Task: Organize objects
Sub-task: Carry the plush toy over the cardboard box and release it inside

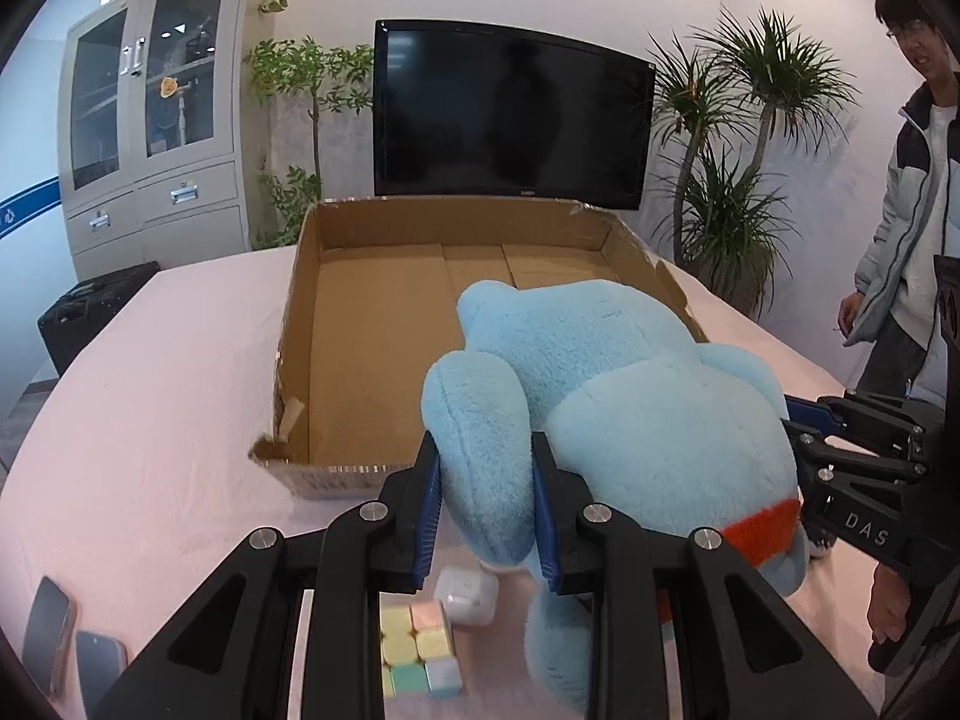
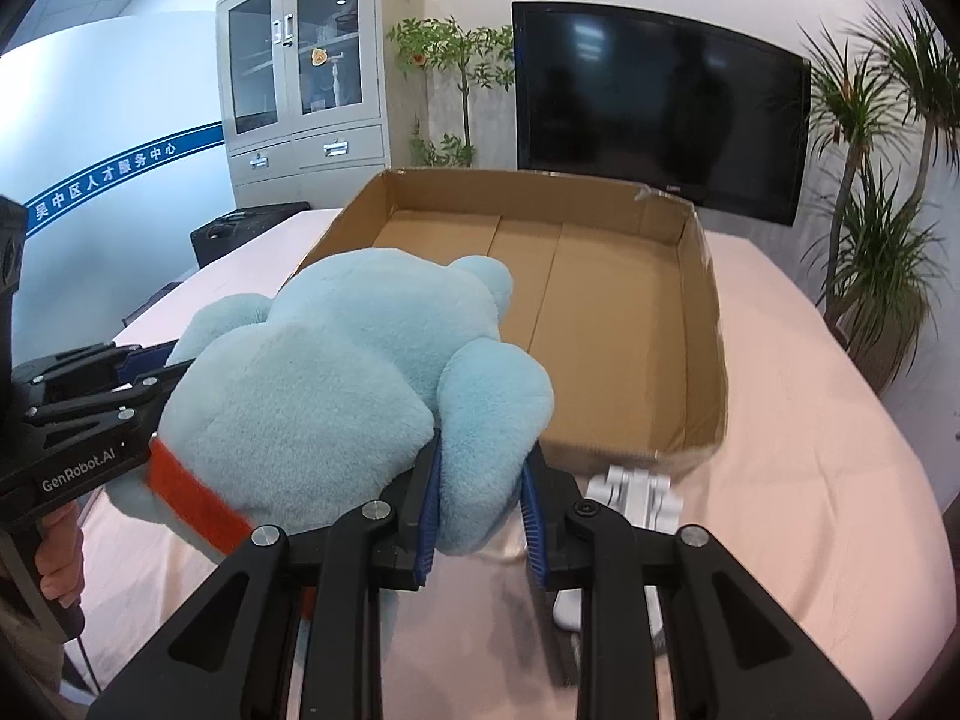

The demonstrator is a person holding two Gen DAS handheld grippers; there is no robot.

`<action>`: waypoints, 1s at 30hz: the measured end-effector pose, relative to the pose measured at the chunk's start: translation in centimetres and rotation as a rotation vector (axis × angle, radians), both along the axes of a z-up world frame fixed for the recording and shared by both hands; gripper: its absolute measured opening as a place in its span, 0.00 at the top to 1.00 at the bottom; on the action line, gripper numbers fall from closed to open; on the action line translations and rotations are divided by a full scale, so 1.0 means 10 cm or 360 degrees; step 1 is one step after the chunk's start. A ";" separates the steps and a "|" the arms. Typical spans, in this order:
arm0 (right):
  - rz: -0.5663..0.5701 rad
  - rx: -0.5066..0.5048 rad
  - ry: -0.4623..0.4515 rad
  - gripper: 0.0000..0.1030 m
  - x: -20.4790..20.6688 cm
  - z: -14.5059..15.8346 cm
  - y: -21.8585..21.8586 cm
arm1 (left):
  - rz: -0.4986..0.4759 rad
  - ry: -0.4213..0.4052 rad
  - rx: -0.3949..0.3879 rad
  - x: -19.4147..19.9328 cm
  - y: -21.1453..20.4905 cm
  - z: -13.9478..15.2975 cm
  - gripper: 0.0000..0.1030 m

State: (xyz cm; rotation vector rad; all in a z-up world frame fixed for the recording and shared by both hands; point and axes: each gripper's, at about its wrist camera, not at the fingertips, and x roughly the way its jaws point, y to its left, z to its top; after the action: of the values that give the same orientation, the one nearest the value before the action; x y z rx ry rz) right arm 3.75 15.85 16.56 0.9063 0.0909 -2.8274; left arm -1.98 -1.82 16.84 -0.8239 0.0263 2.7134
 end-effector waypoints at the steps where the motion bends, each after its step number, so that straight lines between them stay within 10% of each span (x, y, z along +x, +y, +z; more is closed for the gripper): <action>1: -0.0008 0.0006 0.0008 0.79 -0.05 0.02 0.00 | 0.0004 0.0015 -0.0003 -0.05 0.01 0.03 0.78; 19: -0.0098 0.0099 0.0103 0.79 -1.17 0.20 0.06 | 0.0090 0.0109 -0.0115 -1.41 0.23 0.24 0.78; 30: -0.0182 0.0218 0.0002 0.79 -1.89 -0.07 0.05 | 0.0156 0.0027 -0.0247 -2.28 0.44 -0.16 0.78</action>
State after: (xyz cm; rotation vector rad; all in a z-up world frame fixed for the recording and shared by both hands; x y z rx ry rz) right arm -15.15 16.32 15.89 0.9672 0.2432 -2.9577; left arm -24.75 2.56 15.23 -0.8668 0.2080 2.8389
